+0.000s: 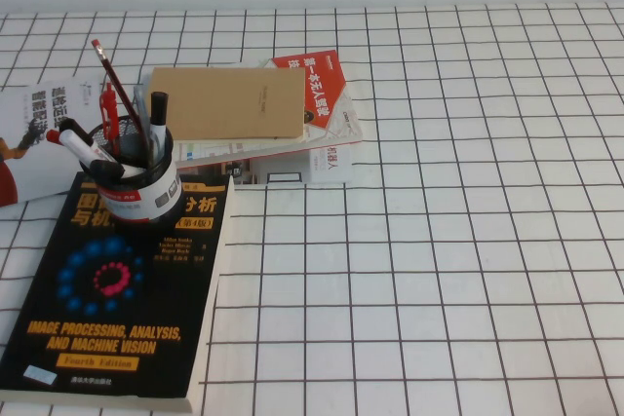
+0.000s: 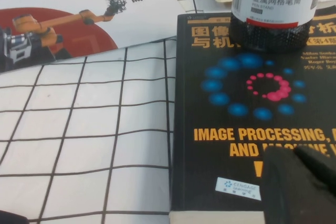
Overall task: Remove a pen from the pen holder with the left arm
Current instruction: 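Take a marker out of the pen holder and lay it on the table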
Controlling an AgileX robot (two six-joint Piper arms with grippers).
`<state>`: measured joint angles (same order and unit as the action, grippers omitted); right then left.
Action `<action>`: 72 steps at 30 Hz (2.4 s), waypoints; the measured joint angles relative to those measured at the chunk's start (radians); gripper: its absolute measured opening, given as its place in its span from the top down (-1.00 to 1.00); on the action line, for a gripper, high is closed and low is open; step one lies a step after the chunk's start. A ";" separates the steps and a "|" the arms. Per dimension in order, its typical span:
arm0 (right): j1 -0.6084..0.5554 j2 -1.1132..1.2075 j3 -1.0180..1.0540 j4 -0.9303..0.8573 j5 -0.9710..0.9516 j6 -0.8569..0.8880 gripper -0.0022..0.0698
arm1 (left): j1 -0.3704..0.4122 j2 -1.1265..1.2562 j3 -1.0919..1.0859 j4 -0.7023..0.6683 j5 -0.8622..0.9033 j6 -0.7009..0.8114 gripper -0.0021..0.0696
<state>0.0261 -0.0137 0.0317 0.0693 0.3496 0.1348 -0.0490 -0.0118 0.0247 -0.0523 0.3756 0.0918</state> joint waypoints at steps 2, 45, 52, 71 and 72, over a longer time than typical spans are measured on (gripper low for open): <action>0.000 0.000 0.000 0.000 0.000 0.000 0.98 | 0.000 0.000 0.000 -0.011 0.000 0.000 0.95; 0.000 0.000 0.000 0.000 0.000 0.000 0.99 | 0.000 0.193 -0.287 -0.374 -0.123 -0.028 0.95; 0.000 0.000 0.000 0.000 0.000 0.000 0.98 | 0.000 0.550 -0.504 -0.424 -0.061 0.208 0.95; 0.000 0.000 0.000 0.000 0.000 0.000 0.99 | -0.126 1.041 -0.603 -0.896 -0.200 0.958 0.94; 0.000 0.000 0.000 0.000 0.000 0.000 0.98 | -0.150 1.057 -0.603 -0.896 -0.202 1.009 0.92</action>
<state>0.0261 -0.0137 0.0317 0.0693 0.3496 0.1348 -0.1991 1.0456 -0.5780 -0.9485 0.1740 1.1008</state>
